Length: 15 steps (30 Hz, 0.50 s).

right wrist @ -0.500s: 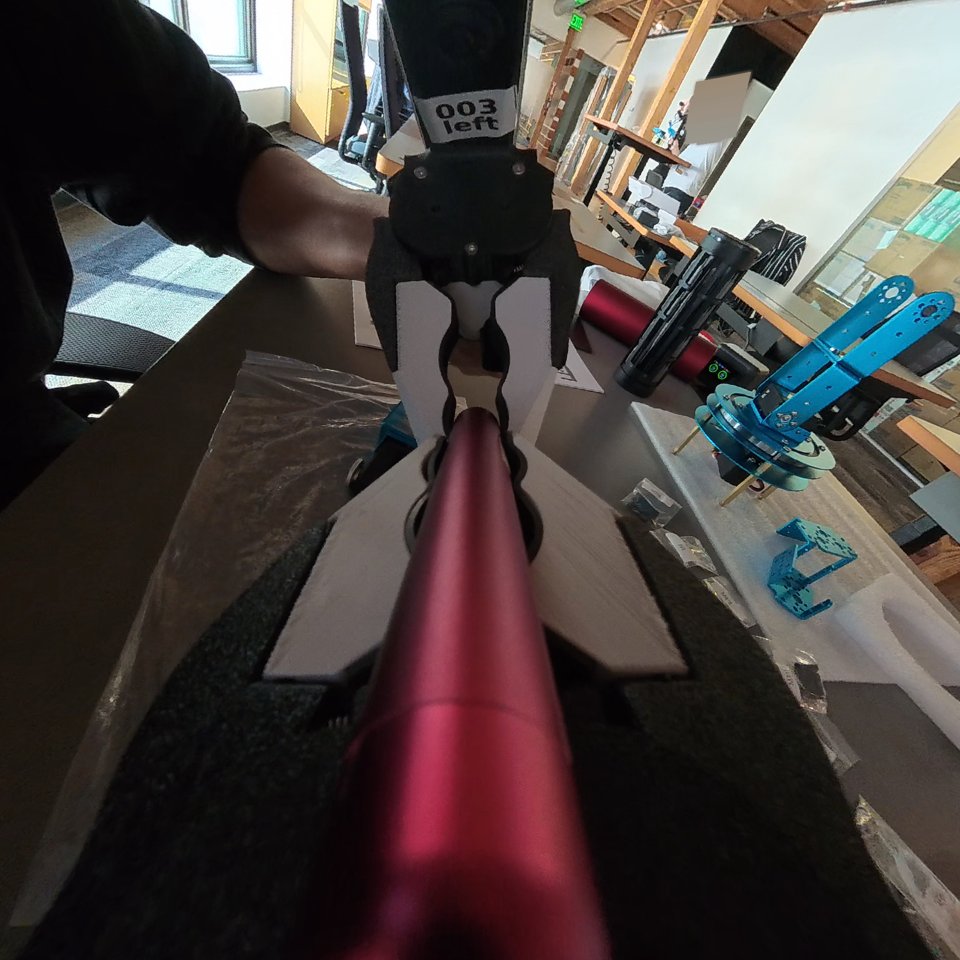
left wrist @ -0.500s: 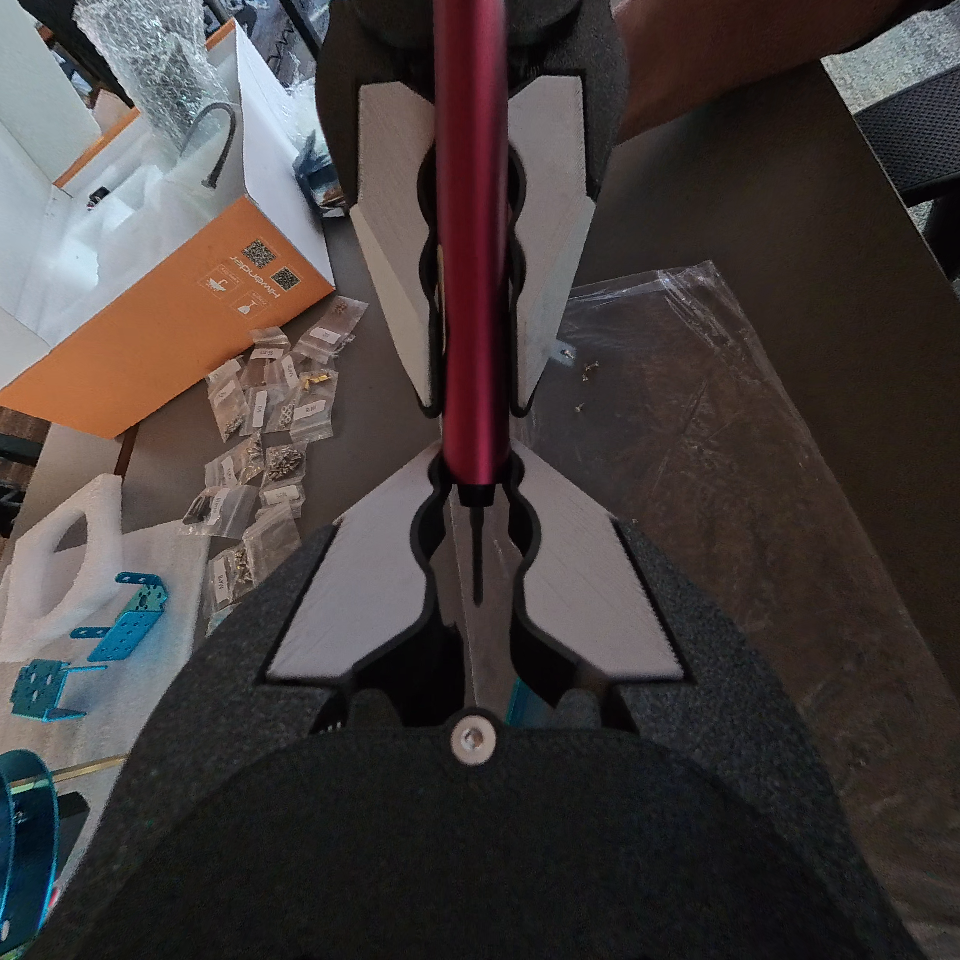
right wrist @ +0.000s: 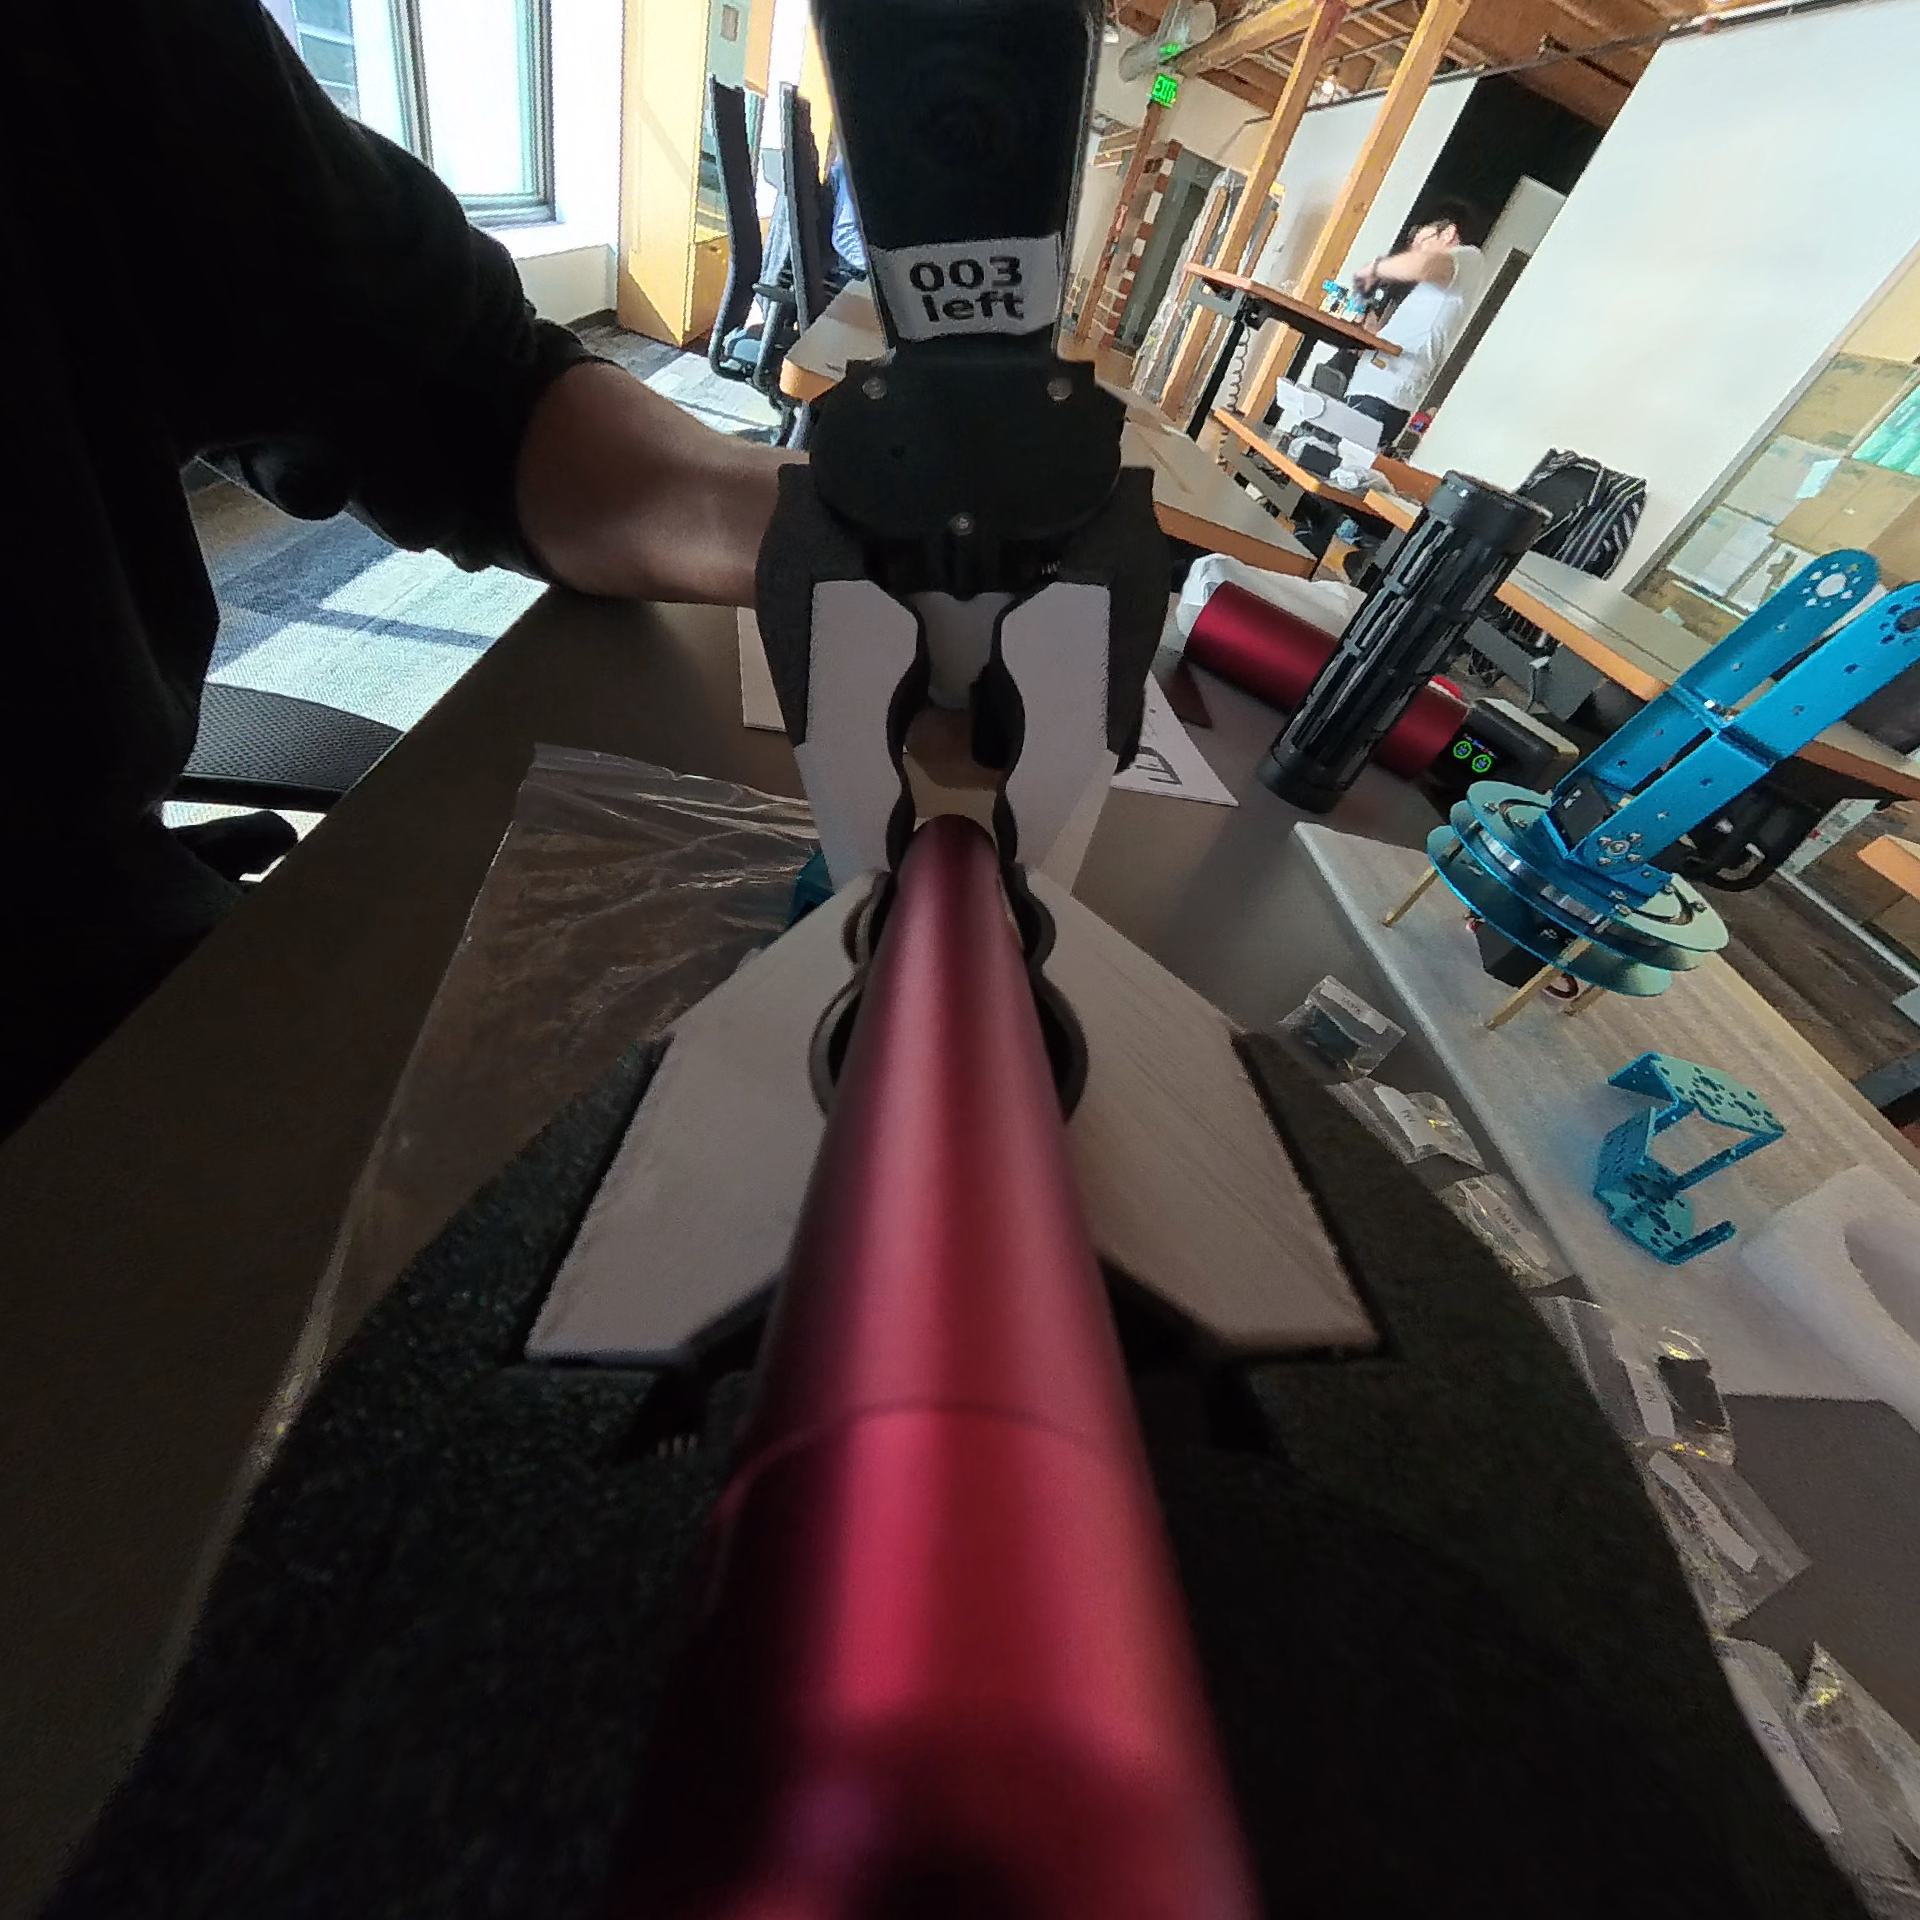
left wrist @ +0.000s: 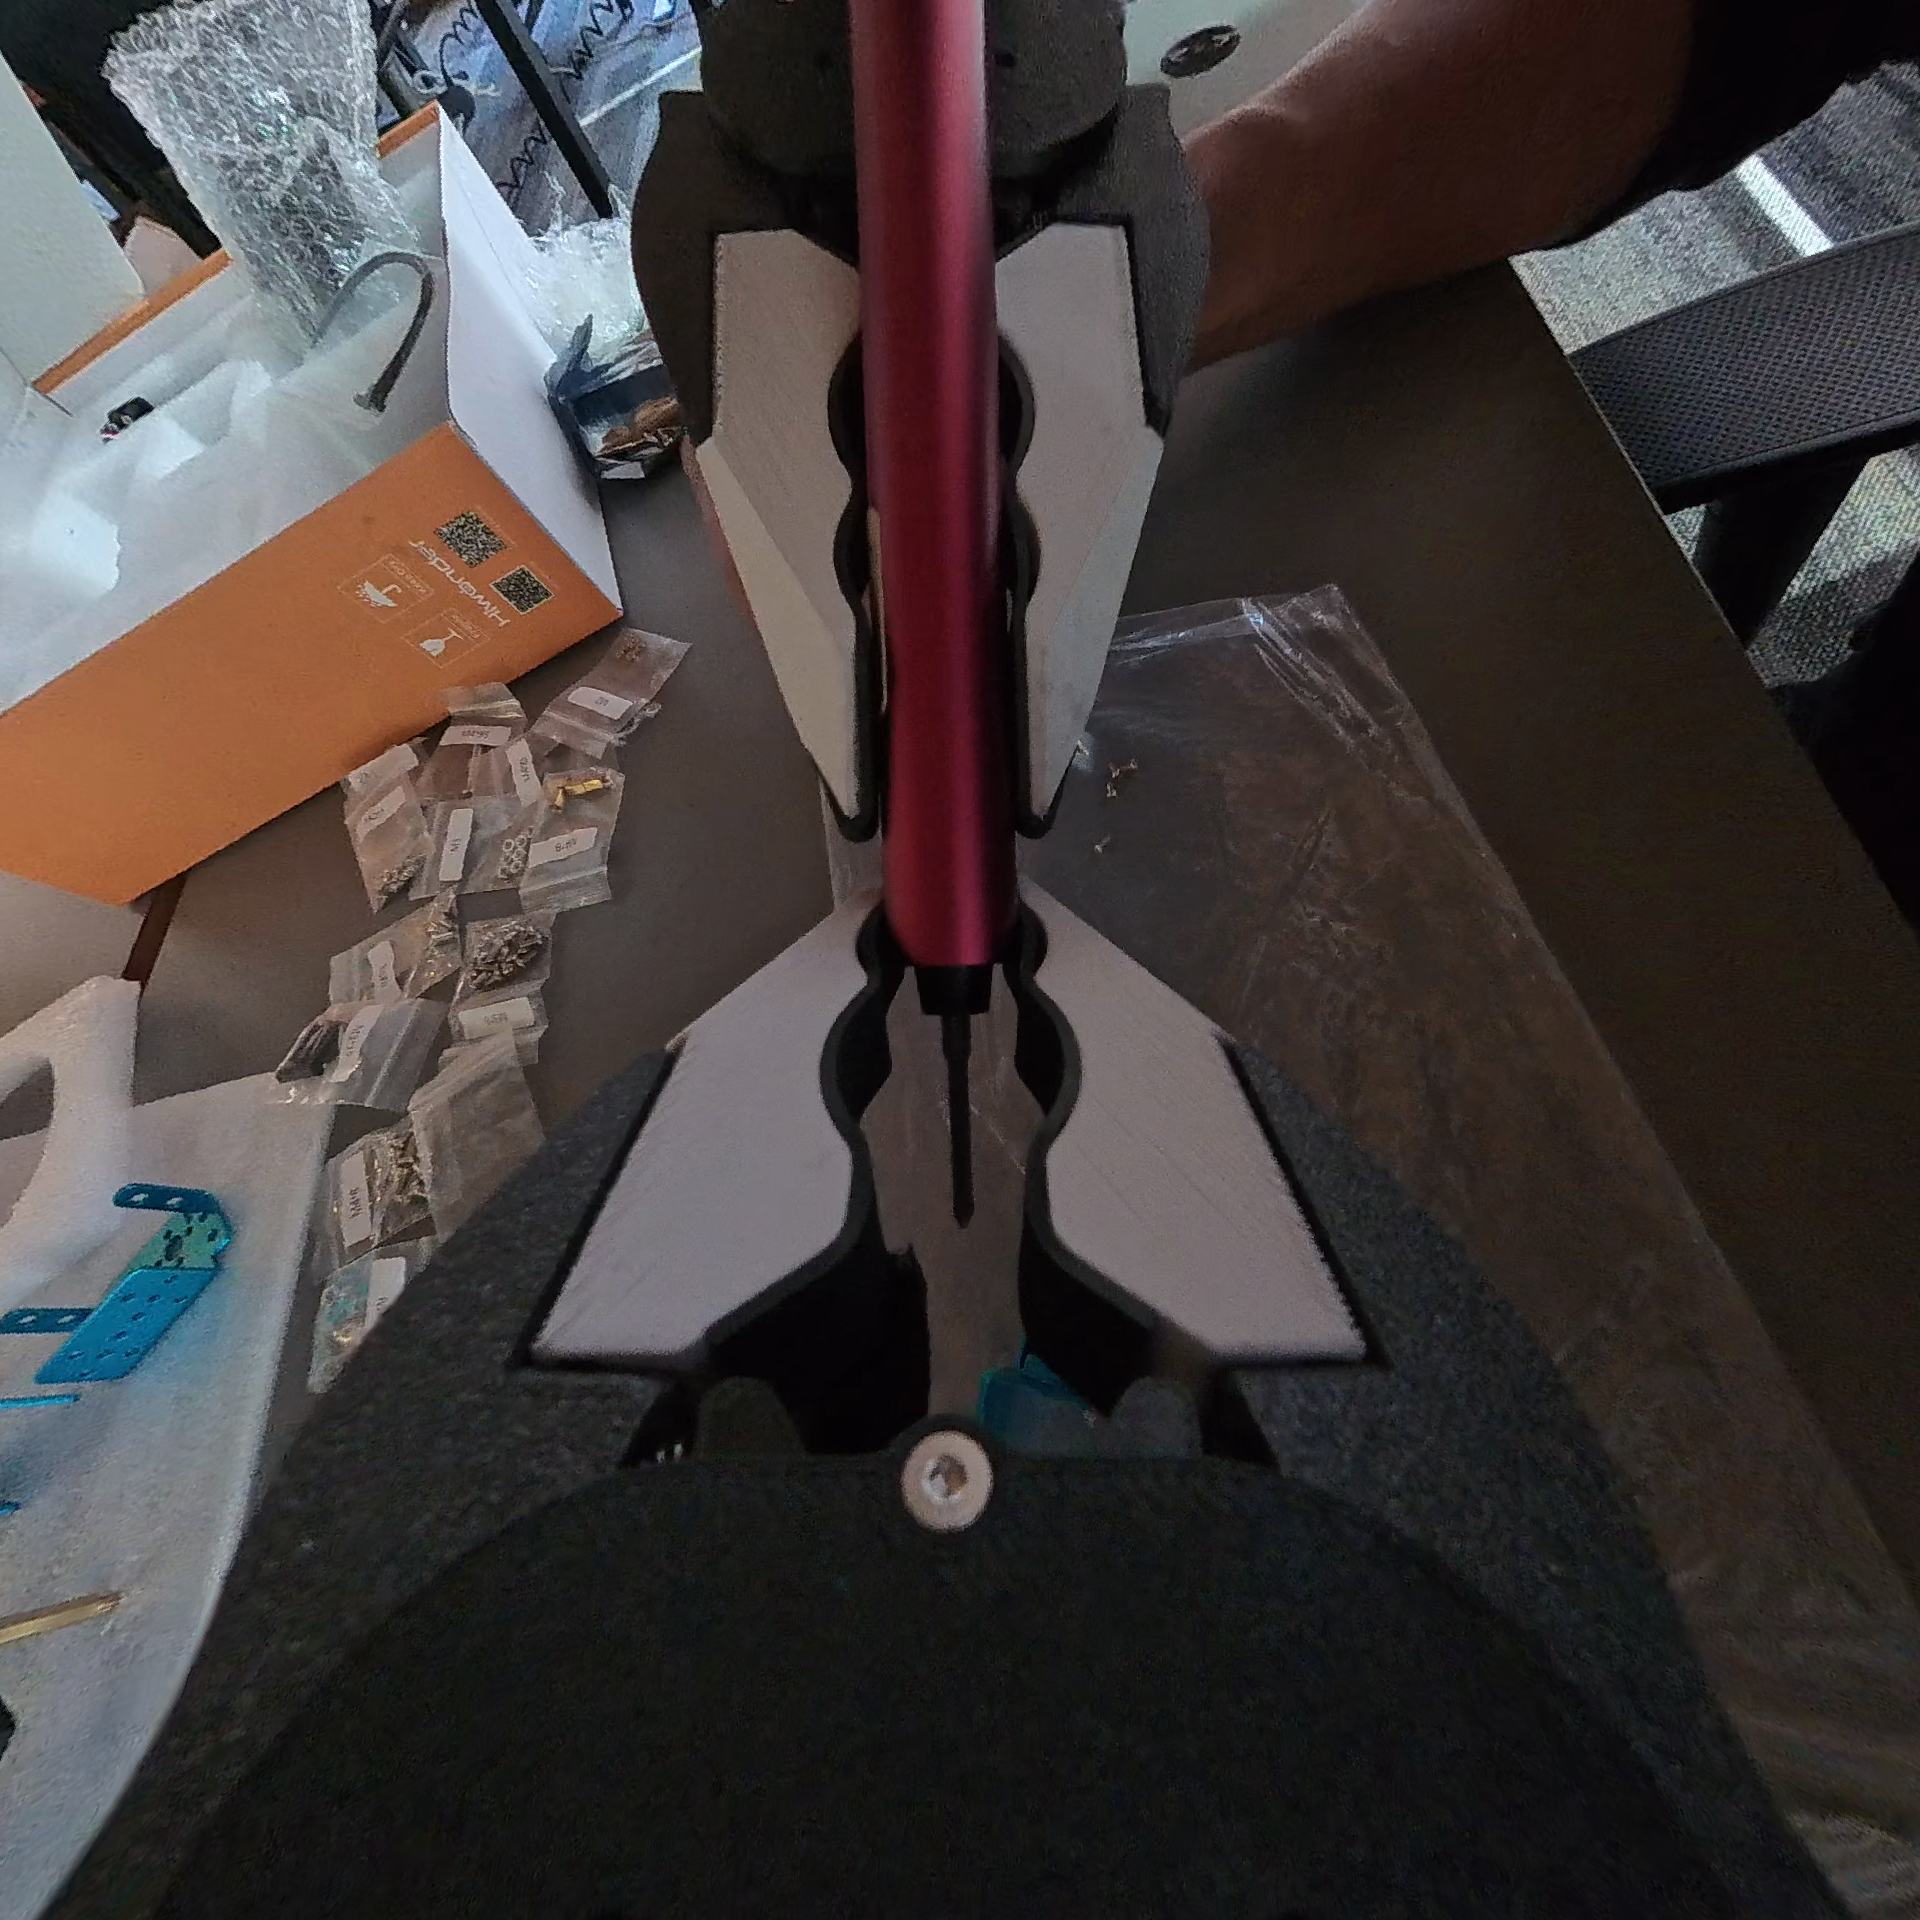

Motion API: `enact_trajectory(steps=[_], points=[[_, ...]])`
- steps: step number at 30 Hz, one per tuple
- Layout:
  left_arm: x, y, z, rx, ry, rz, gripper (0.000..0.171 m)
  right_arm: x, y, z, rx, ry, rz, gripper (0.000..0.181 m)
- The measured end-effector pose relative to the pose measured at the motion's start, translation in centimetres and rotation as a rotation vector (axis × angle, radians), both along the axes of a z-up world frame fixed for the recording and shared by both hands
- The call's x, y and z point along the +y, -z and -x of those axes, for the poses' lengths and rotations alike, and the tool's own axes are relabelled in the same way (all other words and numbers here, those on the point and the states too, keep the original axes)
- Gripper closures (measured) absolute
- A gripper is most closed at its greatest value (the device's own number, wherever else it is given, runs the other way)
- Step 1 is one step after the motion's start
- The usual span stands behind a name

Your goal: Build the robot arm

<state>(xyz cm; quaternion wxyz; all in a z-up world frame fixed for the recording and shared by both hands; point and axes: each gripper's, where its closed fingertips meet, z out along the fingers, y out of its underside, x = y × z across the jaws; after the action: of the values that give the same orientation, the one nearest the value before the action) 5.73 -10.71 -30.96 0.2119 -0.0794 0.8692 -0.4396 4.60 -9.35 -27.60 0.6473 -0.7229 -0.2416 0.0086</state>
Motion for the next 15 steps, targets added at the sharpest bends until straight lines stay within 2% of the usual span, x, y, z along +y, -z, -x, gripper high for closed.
enact_trajectory(steps=[7,15], points=[[-0.32,0.12,0.42,0.002,0.017,0.003,0.155,0.21,0.86,0.42,-0.045,0.000,0.022,0.160],[-0.12,0.17,0.16,-0.001,0.005,0.007,0.155,0.08,0.63,0.01,-0.054,0.018,0.023,0.160]])
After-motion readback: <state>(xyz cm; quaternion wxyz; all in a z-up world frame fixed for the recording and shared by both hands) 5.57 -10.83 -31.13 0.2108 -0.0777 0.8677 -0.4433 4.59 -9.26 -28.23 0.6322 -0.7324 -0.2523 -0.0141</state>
